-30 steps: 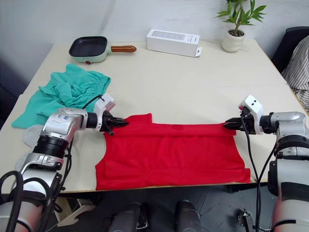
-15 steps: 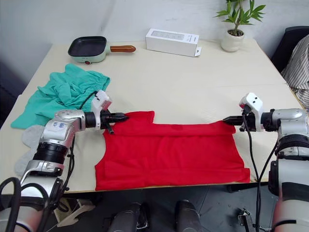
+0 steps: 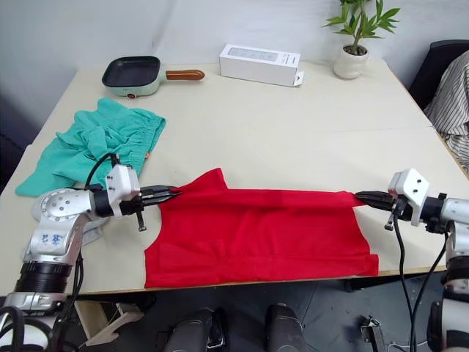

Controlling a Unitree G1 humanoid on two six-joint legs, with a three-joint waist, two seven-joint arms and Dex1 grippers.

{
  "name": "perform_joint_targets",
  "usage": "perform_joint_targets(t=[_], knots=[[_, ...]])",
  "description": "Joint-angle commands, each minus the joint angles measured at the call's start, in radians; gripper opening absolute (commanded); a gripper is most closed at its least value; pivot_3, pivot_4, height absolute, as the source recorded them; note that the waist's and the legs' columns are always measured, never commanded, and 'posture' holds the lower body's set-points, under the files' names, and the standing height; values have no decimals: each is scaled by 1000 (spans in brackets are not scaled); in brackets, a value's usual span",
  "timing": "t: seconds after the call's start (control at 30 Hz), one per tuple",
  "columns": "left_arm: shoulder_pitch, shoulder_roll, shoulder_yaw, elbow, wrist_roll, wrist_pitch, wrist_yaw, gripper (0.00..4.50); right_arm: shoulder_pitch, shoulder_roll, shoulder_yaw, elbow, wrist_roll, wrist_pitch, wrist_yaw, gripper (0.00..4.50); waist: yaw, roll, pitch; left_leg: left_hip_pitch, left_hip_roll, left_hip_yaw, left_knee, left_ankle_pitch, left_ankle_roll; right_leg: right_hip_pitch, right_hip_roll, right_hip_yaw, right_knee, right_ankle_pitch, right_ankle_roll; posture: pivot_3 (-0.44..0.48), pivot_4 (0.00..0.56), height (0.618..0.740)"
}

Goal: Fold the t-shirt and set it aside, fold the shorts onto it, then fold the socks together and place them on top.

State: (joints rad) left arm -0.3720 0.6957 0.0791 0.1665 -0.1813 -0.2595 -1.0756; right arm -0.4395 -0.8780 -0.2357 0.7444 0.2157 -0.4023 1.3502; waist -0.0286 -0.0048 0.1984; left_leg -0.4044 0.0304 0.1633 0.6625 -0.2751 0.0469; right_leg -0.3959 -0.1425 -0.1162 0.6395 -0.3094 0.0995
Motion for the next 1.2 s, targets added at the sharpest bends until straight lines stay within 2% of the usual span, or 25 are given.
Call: perform_joint_targets(t=[0.03,0.3,0.47,0.6,0.7,0.73,0.8,0.9,0.97,1.03,1.13,1.2], knots=[[35,8,34,-21,52,-175,70,0,62,21,-34,-44,19,-93,-68,17,1,0,0,0,0,-1,0,-1,0,1,-1,-1,0,0,0,0,150,740],[163,37,1,-53,171,-420,153,0,161,64,-15,-60,-13,-291,-180,17,-2,0,0,0,-1,0,0,-4,2,1,-3,-2,-1,0,0,0,150,740],[199,50,-14,-56,223,-455,206,0,209,78,-1,-60,-26,-355,-230,17,-1,0,0,0,-1,0,0,-4,3,1,-3,-2,-2,0,0,0,150,740],[244,78,-38,-81,223,-437,196,0,251,77,-2,-91,-31,-371,-277,17,-1,0,0,0,-1,0,0,-5,3,1,-3,-2,-2,0,0,0,150,740],[264,98,-28,-123,147,-371,185,667,306,58,-11,-174,28,-271,-262,0,-2,0,0,1,-1,0,-1,-5,3,1,-3,-2,-2,0,0,0,150,740],[267,107,-28,-133,131,-358,175,1037,325,53,-17,-202,51,-237,-254,422,-1,0,0,0,-1,0,-1,-5,3,1,-3,-2,-2,0,0,0,150,740],[280,134,-17,-165,75,-318,146,1632,384,28,-38,-277,109,-148,-220,928,1,1,0,1,-1,-2,-1,-5,3,2,-3,-4,-2,0,0,0,150,740],[309,178,-7,-216,-12,-237,99,2606,457,-8,-73,-361,146,-83,-204,1980,2,1,-1,1,-1,-3,-1,-5,3,3,-4,-4,-3,0,0,0,150,740],[371,223,10,-273,-122,-84,44,3259,495,-30,-108,-419,183,-8,-208,2763,1,1,-1,1,-1,-3,-1,-6,3,3,-4,-4,-3,0,0,0,150,740],[419,259,45,-331,-252,115,20,3820,524,-53,-146,-482,234,106,-212,3360,-2,1,-1,1,-1,-3,-1,-9,-2,3,-4,-4,-3,0,0,0,150,740],[385,260,104,-359,-426,356,59,3848,532,-80,-194,-592,346,322,-224,4396,1,2,-1,1,0,-4,-1,-8,0,3,-3,-4,-3,0,0,0,150,740],[321,242,127,-361,-524,492,91,3848,508,-96,-202,-667,407,460,-238,4396,3,2,-1,1,0,-5,-1,-6,1,3,-3,-4,-2,0,0,0,150,740]])
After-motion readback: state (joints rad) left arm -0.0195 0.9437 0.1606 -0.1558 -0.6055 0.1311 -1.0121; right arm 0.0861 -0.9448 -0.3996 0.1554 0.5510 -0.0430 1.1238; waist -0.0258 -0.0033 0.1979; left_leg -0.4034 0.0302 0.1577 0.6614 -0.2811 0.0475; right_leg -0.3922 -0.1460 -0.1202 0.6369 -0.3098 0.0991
